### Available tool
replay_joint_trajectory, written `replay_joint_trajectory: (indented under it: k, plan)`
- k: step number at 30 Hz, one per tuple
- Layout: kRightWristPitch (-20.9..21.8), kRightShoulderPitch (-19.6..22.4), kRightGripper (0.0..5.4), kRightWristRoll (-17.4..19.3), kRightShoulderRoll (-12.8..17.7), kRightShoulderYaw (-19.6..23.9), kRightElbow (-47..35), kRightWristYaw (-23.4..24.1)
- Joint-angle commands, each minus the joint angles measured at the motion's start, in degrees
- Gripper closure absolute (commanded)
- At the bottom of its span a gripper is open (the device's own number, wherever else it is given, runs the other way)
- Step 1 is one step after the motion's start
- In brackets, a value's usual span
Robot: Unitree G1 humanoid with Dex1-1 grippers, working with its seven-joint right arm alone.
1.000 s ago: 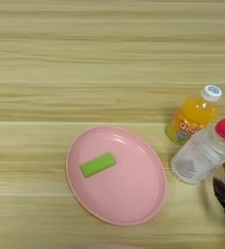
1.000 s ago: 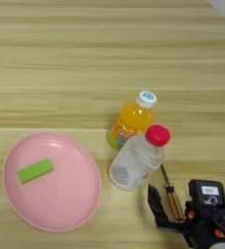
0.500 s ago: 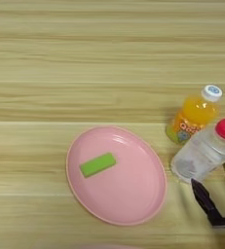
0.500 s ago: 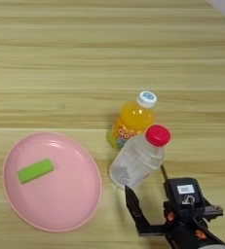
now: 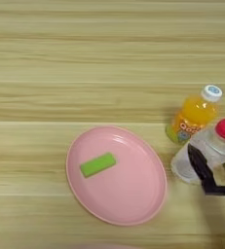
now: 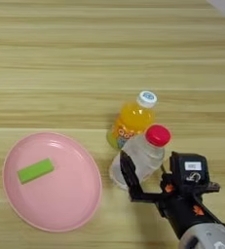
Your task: Move the objects on the table
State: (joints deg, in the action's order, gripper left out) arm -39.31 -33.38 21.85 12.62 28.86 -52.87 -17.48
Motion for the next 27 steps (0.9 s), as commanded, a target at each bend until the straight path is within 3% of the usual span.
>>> replay_joint_trajectory:
  k: [1,27]
  plan:
    - [3.5,1.4,0.03,-0.2,0.3,-0.1,-0.6,0.9]
    - [8.2,5.2,0.03,-1.4,-1.0,-2.7,4.7,2.6]
